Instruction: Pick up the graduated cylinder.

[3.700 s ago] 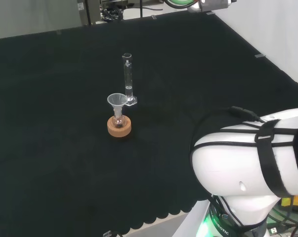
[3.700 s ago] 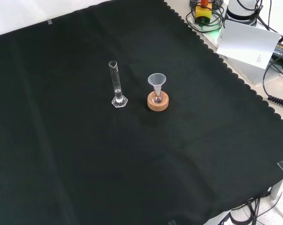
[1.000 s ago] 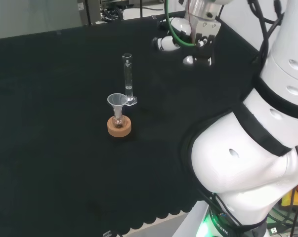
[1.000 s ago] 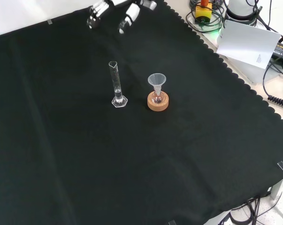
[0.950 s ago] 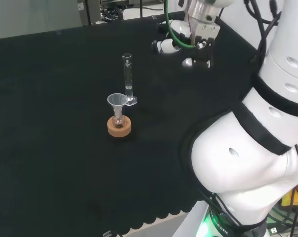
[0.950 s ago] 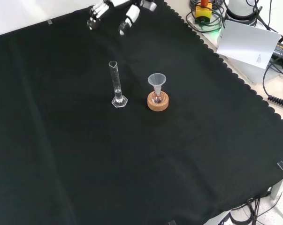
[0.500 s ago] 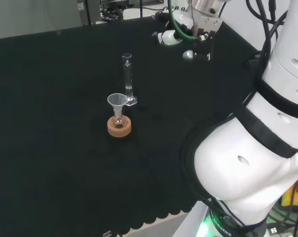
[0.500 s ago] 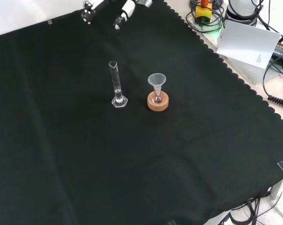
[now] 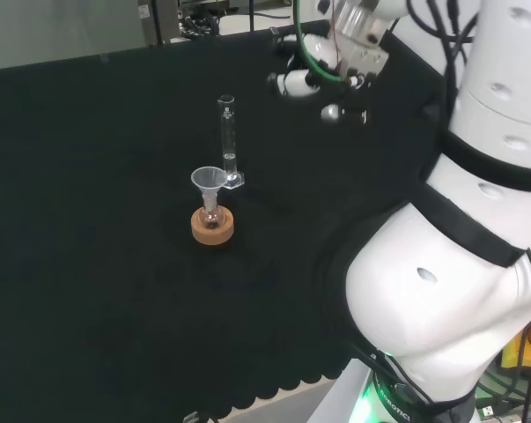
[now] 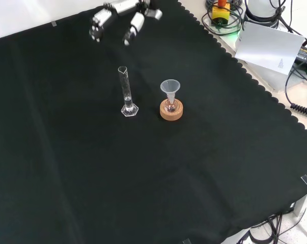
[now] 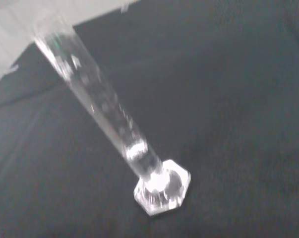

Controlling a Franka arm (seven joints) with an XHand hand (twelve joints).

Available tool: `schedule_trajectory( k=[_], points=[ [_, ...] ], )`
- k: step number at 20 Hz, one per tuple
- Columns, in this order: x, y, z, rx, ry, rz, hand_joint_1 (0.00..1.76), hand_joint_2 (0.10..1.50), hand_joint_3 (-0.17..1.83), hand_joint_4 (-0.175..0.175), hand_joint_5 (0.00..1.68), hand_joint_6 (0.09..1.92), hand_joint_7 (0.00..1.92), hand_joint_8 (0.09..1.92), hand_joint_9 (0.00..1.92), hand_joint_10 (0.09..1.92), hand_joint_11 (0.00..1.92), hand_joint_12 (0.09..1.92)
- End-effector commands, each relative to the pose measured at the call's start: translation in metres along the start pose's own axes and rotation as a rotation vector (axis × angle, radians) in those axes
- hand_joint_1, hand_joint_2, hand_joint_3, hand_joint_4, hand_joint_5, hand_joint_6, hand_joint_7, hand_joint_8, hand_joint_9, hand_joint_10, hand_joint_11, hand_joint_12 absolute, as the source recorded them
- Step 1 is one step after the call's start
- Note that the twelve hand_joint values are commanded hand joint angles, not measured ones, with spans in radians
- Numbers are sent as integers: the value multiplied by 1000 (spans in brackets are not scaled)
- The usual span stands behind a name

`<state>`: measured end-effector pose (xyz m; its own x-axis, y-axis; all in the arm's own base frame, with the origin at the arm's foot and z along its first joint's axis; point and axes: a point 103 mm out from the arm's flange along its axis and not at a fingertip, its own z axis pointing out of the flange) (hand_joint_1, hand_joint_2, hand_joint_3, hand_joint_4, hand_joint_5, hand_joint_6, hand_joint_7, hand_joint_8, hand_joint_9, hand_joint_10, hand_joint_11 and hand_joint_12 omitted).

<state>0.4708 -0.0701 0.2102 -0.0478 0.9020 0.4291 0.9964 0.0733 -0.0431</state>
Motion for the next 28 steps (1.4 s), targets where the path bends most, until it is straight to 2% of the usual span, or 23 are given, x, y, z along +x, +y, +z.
schedule_trajectory(
  k=[1,11,14,20,28],
  points=[
    [-15,6,68,52,156,-28,810,1061,-172,-65,398,87,206,655,438,642,174,1372],
    [-9,16,100,88,316,-68,969,1004,-175,-43,373,87,155,634,371,628,143,1366],
    [-5,21,109,75,369,-71,1020,996,-175,-42,375,87,175,642,367,631,138,1365],
    [6,29,121,63,459,-113,1071,996,-175,-41,411,87,203,646,372,637,130,1365],
    [-2,33,114,60,541,-151,1087,997,-175,-34,335,87,288,645,439,632,171,1358]
  ],
)
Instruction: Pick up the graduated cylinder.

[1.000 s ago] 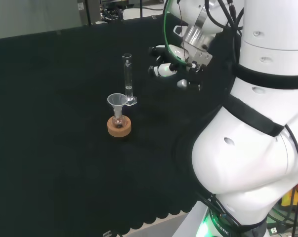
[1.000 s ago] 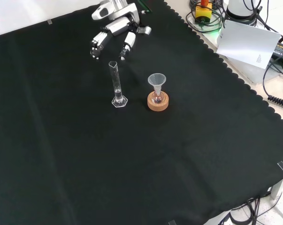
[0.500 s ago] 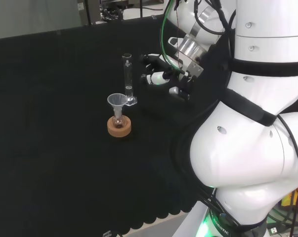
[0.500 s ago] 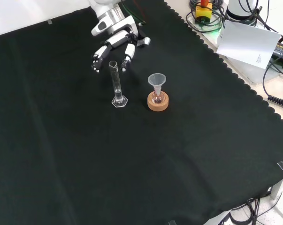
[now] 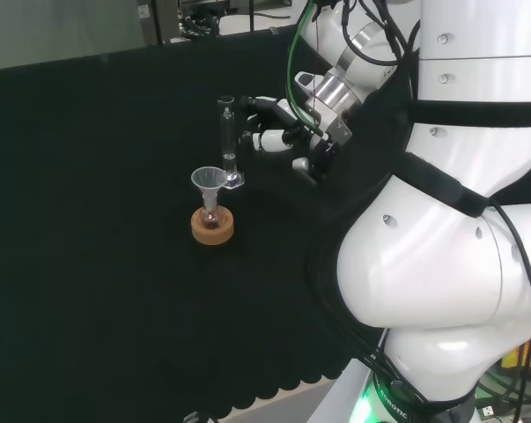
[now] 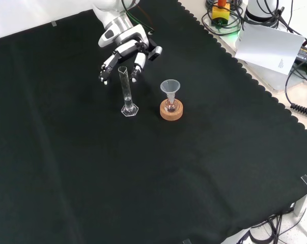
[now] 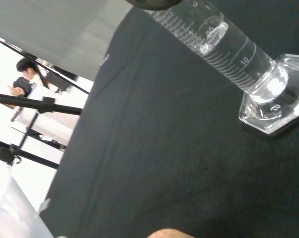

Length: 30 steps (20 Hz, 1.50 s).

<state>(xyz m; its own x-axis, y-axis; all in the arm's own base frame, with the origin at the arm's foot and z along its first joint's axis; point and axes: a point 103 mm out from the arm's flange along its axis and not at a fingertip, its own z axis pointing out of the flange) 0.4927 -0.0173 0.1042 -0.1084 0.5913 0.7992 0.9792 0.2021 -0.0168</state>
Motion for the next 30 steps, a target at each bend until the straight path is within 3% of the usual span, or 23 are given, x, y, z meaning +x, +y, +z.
schedule_trajectory(
  k=[1,14,27,30],
  points=[
    [-2,2,-4,3,68,-40,1087,997,-175,-33,335,87,295,644,444,630,174,1357],
    [-1,13,10,3,139,-93,1096,993,-175,-19,378,87,298,624,479,603,216,1345],
    [3,13,17,-13,219,-186,1124,984,-175,-16,476,87,352,618,547,583,269,1321],
    [7,11,19,-6,203,-207,1125,984,-175,-17,481,87,356,616,554,581,275,1318]
  ],
)
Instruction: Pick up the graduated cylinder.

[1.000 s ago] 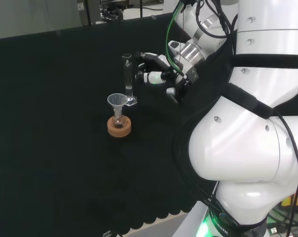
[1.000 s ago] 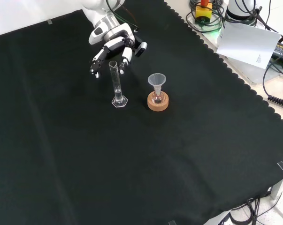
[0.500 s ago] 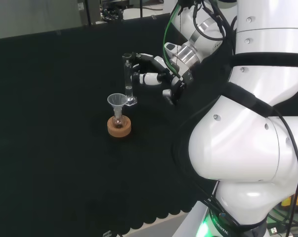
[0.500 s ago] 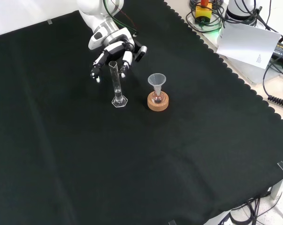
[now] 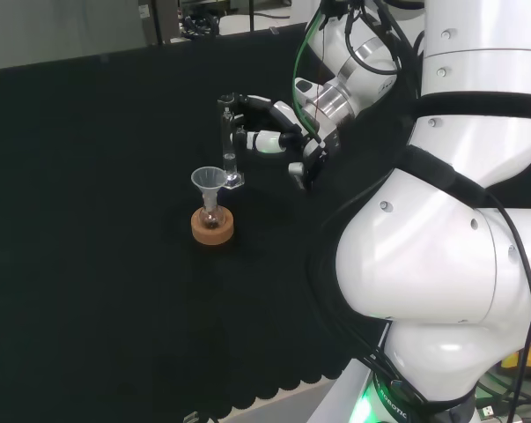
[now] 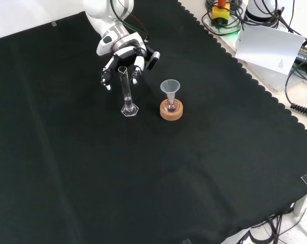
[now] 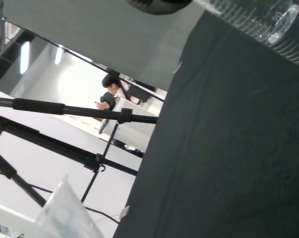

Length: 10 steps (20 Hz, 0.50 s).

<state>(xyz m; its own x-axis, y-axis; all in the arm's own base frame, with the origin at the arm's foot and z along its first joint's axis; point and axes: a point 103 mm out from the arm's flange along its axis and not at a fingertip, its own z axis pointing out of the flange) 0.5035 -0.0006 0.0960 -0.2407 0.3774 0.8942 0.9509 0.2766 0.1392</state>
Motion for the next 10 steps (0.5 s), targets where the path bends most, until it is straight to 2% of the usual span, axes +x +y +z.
schedule_trajectory(
  k=[1,10],
  points=[
    [6,-2,5,14,-7,-34,1125,984,-175,-17,482,87,356,616,555,580,276,1317],
    [1,-3,17,40,-30,-24,1129,983,-175,-18,502,87,388,608,589,561,303,1301]
  ],
)
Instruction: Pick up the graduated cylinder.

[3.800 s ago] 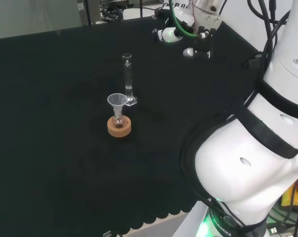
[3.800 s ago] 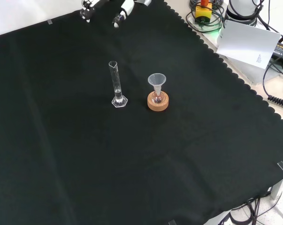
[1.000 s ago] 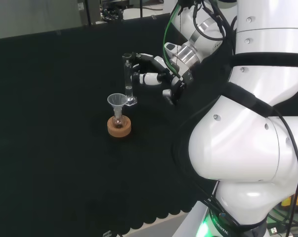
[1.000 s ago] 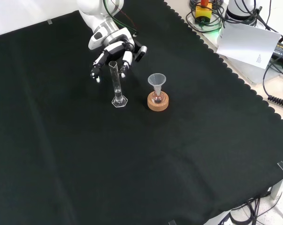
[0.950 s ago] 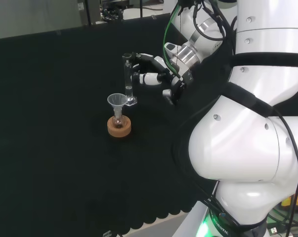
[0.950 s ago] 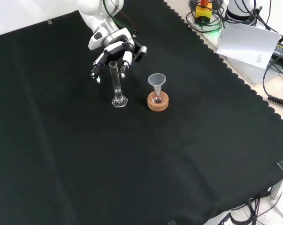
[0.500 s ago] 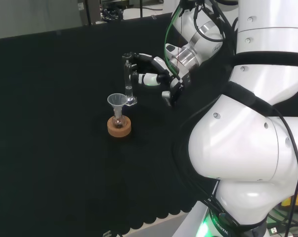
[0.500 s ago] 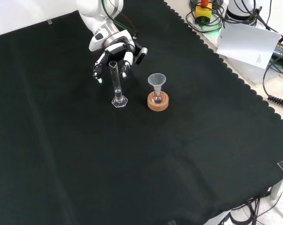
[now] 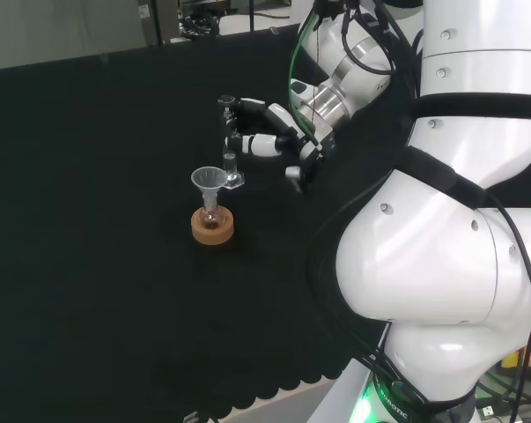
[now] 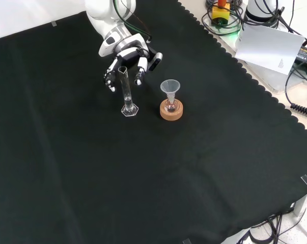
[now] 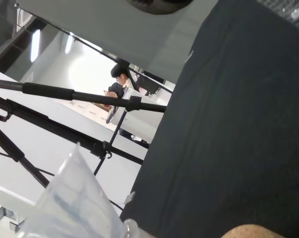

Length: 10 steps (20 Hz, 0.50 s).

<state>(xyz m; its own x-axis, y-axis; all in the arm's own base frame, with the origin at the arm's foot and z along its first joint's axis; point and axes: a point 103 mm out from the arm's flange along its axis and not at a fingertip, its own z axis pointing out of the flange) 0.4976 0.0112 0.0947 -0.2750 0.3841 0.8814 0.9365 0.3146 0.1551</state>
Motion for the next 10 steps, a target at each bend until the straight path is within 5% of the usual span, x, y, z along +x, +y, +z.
schedule_trajectory(
  k=[1,10],
  points=[
    [-4,-1,5,10,-9,11,1130,983,-175,-18,504,87,390,607,590,560,305,1301],
    [-8,0,4,-7,28,4,1138,985,-175,-18,542,87,409,607,613,557,322,1299]
  ],
)
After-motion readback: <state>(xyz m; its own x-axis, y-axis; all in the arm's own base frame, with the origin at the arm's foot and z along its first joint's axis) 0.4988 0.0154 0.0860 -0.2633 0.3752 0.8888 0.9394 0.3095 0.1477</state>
